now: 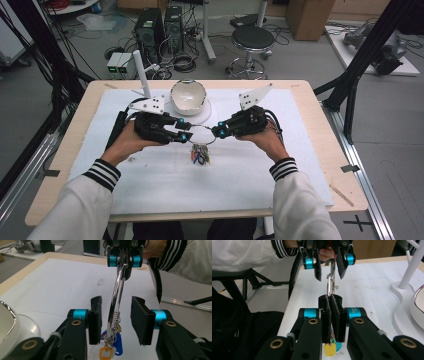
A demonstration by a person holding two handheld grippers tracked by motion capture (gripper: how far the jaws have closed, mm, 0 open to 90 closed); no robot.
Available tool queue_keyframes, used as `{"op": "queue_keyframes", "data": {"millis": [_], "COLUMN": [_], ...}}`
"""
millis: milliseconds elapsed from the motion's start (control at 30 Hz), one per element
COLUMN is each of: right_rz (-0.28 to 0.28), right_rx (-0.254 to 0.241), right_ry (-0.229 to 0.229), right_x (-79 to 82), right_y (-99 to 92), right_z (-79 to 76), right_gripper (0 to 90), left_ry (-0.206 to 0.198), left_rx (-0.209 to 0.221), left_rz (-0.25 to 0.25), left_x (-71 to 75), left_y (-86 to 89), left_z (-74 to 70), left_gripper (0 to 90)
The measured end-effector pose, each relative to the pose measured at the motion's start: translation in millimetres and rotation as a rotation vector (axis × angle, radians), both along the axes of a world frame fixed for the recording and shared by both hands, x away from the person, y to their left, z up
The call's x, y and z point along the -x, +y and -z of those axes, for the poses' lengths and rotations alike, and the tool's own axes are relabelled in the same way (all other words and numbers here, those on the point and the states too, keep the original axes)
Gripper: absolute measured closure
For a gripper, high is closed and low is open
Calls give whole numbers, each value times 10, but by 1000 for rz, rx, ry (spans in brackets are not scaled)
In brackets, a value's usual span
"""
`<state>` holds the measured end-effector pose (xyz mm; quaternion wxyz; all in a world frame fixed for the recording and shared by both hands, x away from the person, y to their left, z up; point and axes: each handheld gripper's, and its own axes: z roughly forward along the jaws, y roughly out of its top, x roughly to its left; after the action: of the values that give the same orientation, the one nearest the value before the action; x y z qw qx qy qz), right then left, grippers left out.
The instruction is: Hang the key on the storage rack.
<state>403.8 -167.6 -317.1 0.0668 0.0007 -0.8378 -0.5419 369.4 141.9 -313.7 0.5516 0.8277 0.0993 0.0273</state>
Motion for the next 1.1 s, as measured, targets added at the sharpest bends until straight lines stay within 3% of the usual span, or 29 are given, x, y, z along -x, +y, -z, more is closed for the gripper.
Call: {"op": "queue_keyframes", "data": {"millis": [300, 700, 867, 933, 1000, 1100], "right_rz": [3, 12, 16, 40, 125, 240], "right_rx": [3, -7, 0, -20, -33, -31], "right_ry": [6, 3, -3, 12, -10, 3], "right_x": [0, -2, -4, -9, -16, 8], "right_y": [12, 9, 21, 7, -12, -53], "right_z": [7, 5, 10, 9, 1, 6], "right_gripper": [876, 875, 835, 631, 418, 98], "left_ry": [-33, -24, -41, -48, -48, -56], "left_rx": [-36, -34, -54, -79, -95, -93], "left_rz": [-13, 4, 12, 5, 1, -13], "left_x": [18, 40, 49, 64, 64, 64], "left_y": [1, 2, 7, -3, 1, 32], "left_z": [-11, -21, -29, -21, -15, -30], "left_gripper": [844, 868, 869, 869, 869, 869]}}
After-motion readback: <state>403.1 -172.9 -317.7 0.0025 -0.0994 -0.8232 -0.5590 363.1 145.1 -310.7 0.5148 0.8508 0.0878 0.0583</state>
